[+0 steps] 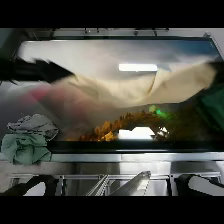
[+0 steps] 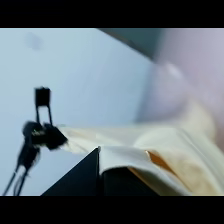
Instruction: Fold the shirts.
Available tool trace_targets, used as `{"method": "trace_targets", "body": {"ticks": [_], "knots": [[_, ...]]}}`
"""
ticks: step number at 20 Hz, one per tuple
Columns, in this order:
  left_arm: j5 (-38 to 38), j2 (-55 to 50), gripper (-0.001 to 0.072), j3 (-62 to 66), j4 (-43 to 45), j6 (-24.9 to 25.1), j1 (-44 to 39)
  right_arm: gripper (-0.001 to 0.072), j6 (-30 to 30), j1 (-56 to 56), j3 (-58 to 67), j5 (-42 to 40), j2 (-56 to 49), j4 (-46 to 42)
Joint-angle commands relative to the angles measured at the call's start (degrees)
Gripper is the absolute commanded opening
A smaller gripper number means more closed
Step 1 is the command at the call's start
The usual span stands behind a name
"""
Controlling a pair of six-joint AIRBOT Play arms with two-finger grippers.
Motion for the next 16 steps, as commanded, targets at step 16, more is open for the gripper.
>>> {"method": "trace_targets", "body": {"ticks": [16], "knots": [[9.33,-3.76,0.0014,4.42,9.6,-8.98,-5.4,0.0017,24.02,0.48,-1.7,-18.49,27.54,-39.06]]}}
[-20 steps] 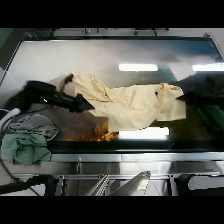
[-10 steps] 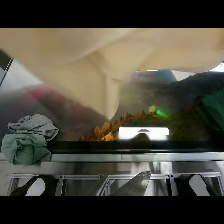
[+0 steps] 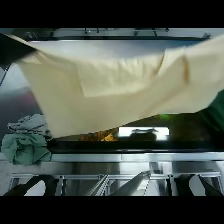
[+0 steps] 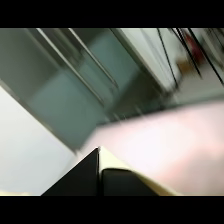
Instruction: Fold the shirts.
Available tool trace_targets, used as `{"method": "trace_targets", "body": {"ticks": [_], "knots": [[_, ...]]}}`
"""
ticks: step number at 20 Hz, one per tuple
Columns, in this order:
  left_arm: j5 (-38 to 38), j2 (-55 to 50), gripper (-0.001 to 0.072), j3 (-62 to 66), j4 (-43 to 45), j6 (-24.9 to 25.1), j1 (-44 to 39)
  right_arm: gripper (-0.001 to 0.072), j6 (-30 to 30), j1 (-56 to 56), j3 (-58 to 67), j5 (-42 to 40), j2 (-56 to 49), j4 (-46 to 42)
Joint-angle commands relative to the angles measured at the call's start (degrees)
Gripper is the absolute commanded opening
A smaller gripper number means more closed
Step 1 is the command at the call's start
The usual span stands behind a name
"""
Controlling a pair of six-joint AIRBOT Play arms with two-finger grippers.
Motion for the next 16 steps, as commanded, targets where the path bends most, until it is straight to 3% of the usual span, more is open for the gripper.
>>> {"method": "trace_targets", "body": {"ticks": [1,5,8,10,11,13,14,15,16], "knots": [[2.71,-9.05,0.0015,-7.91,5.31,-1.11,-13.07,0.0017,11.15,6.19,-3.58,5.11,-2.12,-27.17],[5.57,-16.59,0.0014,-16.11,8.26,1.07,-18.34,0.0015,19.04,9.4,-20.04,3.43,-0.9,-50.82],[5.35,-17.18,0.0014,-23.69,8.74,1.46,-18.21,0.0015,16.83,9.16,-30.29,4.11,2.03,-52.61],[8.33,-14.05,0.0014,-28.04,4.5,5.73,-18.21,0.0015,11.89,9.14,-31.87,8.13,5.68,-41.86],[11.67,-11.85,0.0014,-28.79,-1.22,9.75,-18.21,0.0015,8.46,9.09,-31.06,11.72,7.41,-33.9],[11.39,-5.01,0.0016,-25.92,-9.53,12.76,-17.31,0.0015,1.4,8.87,-25.97,20.72,9.68,-13.18],[11.1,-1.86,0.0017,-21.22,-12.22,16.76,-16.41,0.0016,-3.41,8.41,-21.51,19.26,10.43,-2.4],[7.5,0.24,0.0016,-15.78,-12.11,18.62,-14.88,0.0016,-6.71,8.0,-16.76,12.02,10.56,2.27],[-1.92,1.36,0.0017,-10.43,-6.6,17.03,-12.24,0.0016,-6.69,8.02,-11.8,0.81,9.66,-1.46]]}}
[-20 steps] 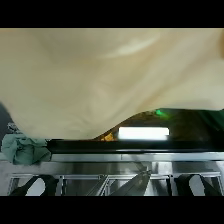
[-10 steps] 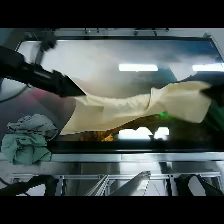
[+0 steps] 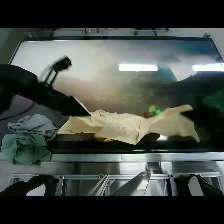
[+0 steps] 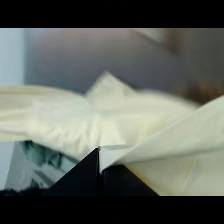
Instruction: Fold the shirts.
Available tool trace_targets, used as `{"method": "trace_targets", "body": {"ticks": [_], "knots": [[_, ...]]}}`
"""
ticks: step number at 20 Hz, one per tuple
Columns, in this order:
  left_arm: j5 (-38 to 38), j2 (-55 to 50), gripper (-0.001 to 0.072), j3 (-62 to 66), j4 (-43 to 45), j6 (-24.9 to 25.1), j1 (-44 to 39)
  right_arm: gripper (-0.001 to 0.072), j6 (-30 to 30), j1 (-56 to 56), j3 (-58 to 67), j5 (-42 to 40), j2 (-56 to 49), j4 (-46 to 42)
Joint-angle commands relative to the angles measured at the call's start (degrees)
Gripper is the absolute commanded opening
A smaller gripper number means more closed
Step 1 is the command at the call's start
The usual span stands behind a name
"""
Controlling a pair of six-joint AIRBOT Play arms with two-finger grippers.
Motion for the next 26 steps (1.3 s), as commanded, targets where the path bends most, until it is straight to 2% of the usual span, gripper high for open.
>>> {"method": "trace_targets", "body": {"ticks": [1,2,4,6,8,9,10,13,15,18,20,23,26], "knots": [[-18.78,5.33,0.0018,12.5,6.84,-2.19,6.6,0.0015,-3.52,-0.39,12.33,-20.06,-1.09,6.38],[-20.96,3.61,0.0018,14.43,10.91,-8.15,9.75,0.0015,3.56,-0.44,13.68,-24.44,-4.04,-0.85],[-11.76,-1.81,0.0018,14.71,9.64,-11.23,14.99,0.0015,9.92,-0.24,13.25,-21.79,-10.97,-10.14],[-4.68,-6.34,0.0017,11.08,9.33,-13.94,16.26,0.0015,8.41,1.57,10.58,-15.47,-16.46,-11.13],[-1.66,-9.38,0.0017,5.53,9.18,-16.11,14.51,0.0015,6.62,5.79,7.1,-13.16,-17.88,-11.06],[0.09,-10.32,0.0018,2.97,9.11,-16.02,12.87,0.0015,6.05,8.13,5.9,-12.83,-17.66,-10.08],[1.44,-11.08,0.0018,1.01,7.45,-13.77,10.75,0.0015,4.98,9.94,5.6,-12.85,-17.07,-7.8],[3.06,-9.44,0.0017,-1.16,-8.68,-7.74,6.56,0.0015,-0.72,10.01,6.62,-14.27,-12.39,10.29],[2.91,-6.71,0.0017,5.03,-9.46,-7.54,5.14,0.0015,-3.67,7.34,10.78,-16.41,-8.22,17.18],[0.26,0.76,0.0017,18.84,-9.46,-6.58,6.36,0.0015,-3.98,1.29,20.41,-18.95,-1.27,17.79],[-2.58,6.27,0.0018,30.62,-9.46,-6.14,10.82,0.0015,-4.13,-4.35,26.95,-20.31,2.49,17.16],[-5.73,12.41,0.0019,46.62,-9.46,-5.25,25.03,0.0015,-4.15,-14.34,35.87,-20.28,5.38,17.11],[-7.72,14.34,0.0019,51.89,-9.49,-4.09,40.68,0.0015,-6.36,-16.61,44.22,-22.84,2.19,17.16]]}}
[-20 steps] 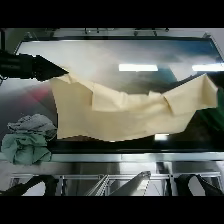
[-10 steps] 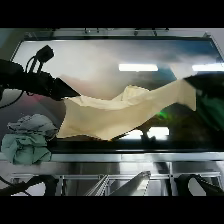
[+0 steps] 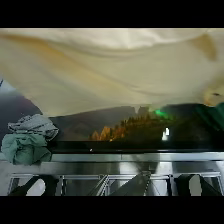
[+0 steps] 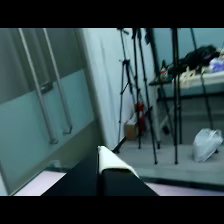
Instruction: Fold the shirts.
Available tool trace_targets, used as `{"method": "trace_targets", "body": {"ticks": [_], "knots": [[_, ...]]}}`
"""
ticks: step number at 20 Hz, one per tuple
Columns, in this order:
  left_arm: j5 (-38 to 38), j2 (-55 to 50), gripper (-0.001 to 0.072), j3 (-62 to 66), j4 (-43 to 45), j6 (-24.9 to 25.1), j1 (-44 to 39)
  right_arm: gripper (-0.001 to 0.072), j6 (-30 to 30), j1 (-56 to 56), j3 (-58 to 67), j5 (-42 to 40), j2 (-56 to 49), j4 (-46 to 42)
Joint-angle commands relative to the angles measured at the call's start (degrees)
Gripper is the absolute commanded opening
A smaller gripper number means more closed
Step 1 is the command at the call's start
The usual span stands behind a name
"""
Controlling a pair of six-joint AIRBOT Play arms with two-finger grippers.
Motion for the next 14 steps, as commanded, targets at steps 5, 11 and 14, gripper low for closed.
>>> {"method": "trace_targets", "body": {"ticks": [5,11,14], "knots": [[-4.9,0.81,0.0019,-16.57,0.15,0.68,6.38,0.0015,-4.44,4.04,12.87,-0.85,-16.5,0.7],[-14.62,-15.41,0.0019,-38.69,4.55,9.7,-11.47,0.0016,-6.82,31.91,12.39,-3.93,-45.35,-18.08],[-16.17,-27.3,0.0018,-38.8,4.24,9.77,-11.04,0.0015,-8.15,33.64,12.44,-10.14,-59.01,-15.5]]}}
